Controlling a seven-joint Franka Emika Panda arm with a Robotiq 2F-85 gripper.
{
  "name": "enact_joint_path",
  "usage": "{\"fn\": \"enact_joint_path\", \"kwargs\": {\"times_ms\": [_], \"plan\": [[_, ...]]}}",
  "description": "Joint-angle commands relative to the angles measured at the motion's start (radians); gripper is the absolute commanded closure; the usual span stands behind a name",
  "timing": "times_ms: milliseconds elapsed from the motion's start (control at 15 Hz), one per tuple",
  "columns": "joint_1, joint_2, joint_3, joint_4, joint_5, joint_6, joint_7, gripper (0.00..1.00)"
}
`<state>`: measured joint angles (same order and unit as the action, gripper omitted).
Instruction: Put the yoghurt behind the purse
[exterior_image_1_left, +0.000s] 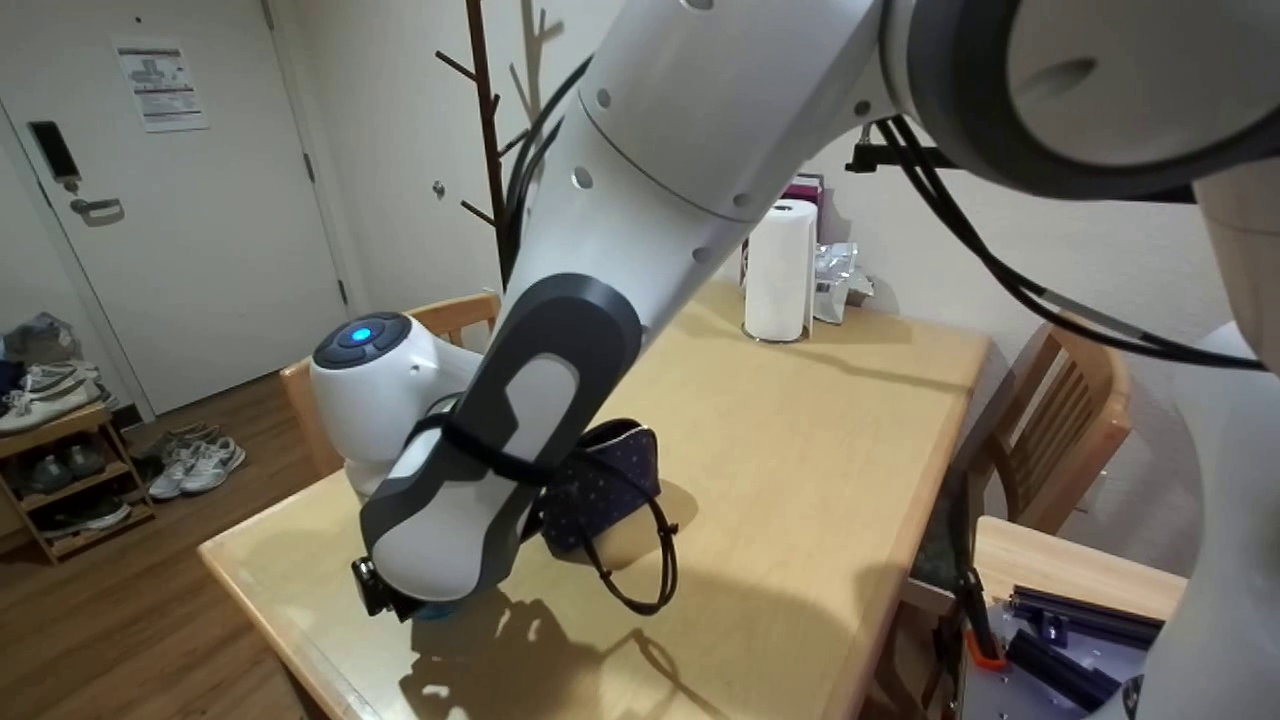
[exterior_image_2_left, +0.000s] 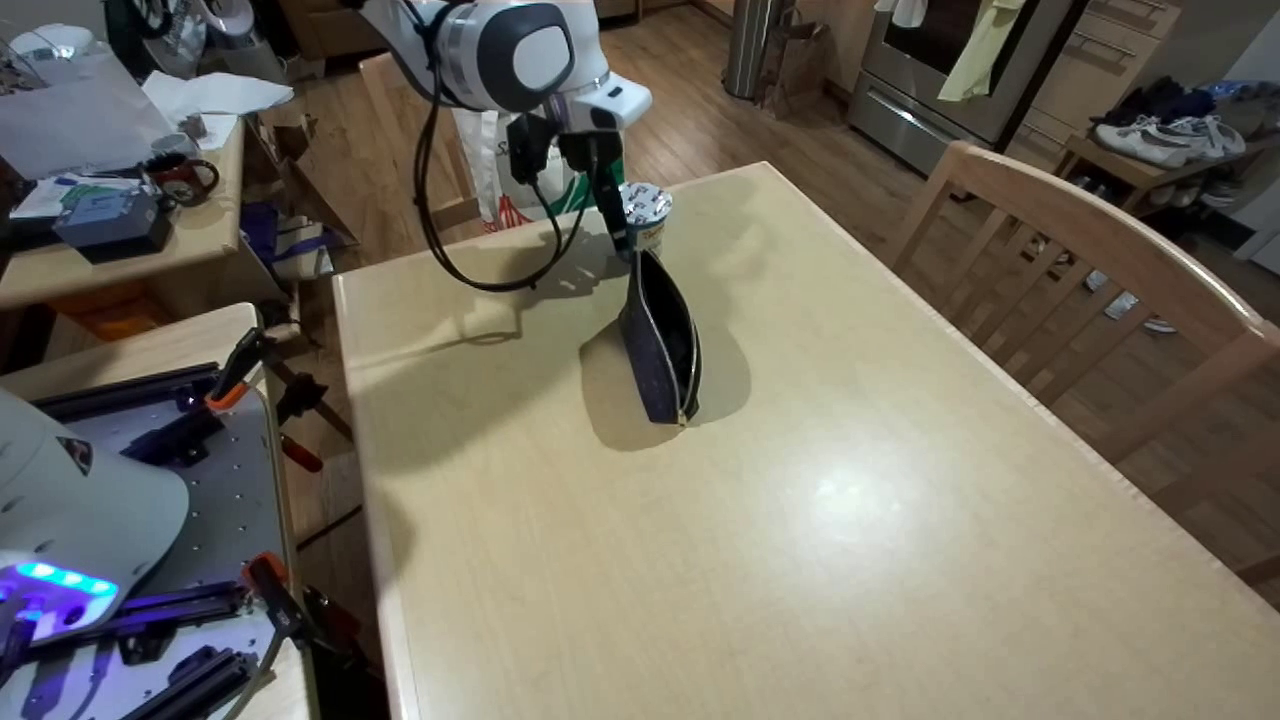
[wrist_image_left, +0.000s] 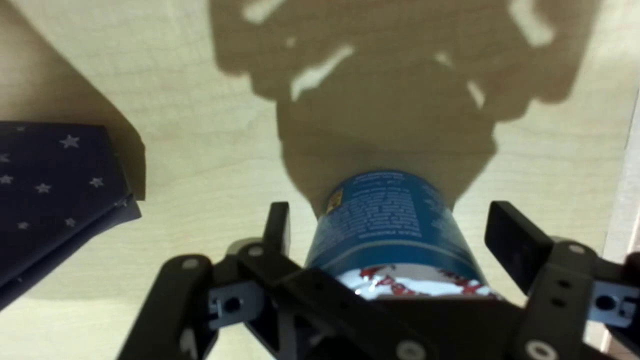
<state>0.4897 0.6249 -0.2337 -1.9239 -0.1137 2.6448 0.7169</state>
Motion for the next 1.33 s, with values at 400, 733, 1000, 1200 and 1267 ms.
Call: {"fn": "enact_joint_path", "kwargs": {"times_ms": [400,733,1000,1200,1267], "plan": [[0.068,0.015,-0.148,0.024,-0.146,-0.008,0.54,0.0],[0.012,-0.001,-0.094,0.018,-0.204,-0.011,0.543,0.0],[0.045,0.029,-0.135,0.045,-0.233,-0.015,0.626,0.0],[0.099,0.053,-0.241,0.076,-0.35,0.0,0.825,0.0],[0.113,0.062,-0.272,0.088,-0.396,-0.001,0.883,0.0]]}}
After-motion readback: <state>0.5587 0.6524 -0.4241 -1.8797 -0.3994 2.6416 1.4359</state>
